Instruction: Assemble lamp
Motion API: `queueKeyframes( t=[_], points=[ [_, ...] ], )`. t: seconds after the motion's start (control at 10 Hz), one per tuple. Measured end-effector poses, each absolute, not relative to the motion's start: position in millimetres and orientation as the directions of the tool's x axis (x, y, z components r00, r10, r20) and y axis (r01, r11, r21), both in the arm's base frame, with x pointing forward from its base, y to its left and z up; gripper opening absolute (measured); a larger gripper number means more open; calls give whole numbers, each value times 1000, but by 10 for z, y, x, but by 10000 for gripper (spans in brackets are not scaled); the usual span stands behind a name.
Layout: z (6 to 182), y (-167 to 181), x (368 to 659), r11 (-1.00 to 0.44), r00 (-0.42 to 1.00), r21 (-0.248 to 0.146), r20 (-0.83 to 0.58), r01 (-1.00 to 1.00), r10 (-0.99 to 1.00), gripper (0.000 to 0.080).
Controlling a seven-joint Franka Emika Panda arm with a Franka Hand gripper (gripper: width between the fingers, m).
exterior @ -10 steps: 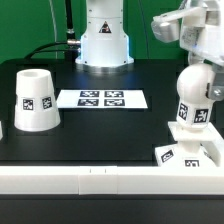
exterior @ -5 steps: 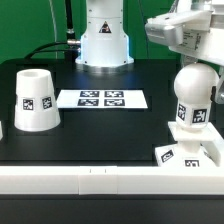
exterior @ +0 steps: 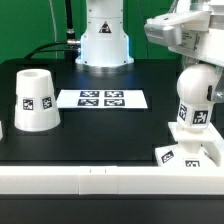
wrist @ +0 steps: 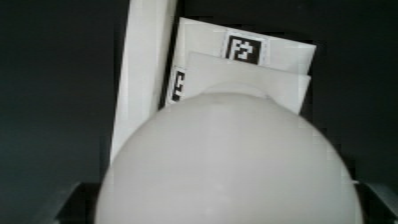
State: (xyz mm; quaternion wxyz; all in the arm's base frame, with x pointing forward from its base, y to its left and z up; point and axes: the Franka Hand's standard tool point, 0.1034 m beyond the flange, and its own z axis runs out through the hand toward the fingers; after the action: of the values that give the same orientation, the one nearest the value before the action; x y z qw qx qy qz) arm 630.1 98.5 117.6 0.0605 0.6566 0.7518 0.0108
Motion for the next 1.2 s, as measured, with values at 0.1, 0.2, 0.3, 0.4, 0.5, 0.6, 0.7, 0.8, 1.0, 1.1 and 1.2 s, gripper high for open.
queueKeyframes(
  t=[0.1,0.2,0.3,0.4,0.5,0.6,0.7,0.8,1.0,1.1,1.2],
  points=[
    [1177,955,6292,111,-105,89,-70,990,992,575],
    [1176,933,6294,16,-11,94,-58,995,998,575],
    [1174,931,6293,-92,96,97,-41,991,994,575],
    [1173,920,6294,-162,166,97,-29,982,986,577],
    [1172,915,6297,-263,266,97,-13,960,964,577],
    [1171,916,6298,-350,351,98,-1,932,936,577],
    [1171,923,6297,-434,435,94,12,896,900,577],
    [1171,930,6296,-515,515,92,22,852,857,577],
    [1171,927,6296,-608,607,89,32,789,794,577],
    [1170,928,6296,-676,675,85,40,732,737,577],
    [1170,925,6296,-725,724,82,46,684,689,577]
  ],
)
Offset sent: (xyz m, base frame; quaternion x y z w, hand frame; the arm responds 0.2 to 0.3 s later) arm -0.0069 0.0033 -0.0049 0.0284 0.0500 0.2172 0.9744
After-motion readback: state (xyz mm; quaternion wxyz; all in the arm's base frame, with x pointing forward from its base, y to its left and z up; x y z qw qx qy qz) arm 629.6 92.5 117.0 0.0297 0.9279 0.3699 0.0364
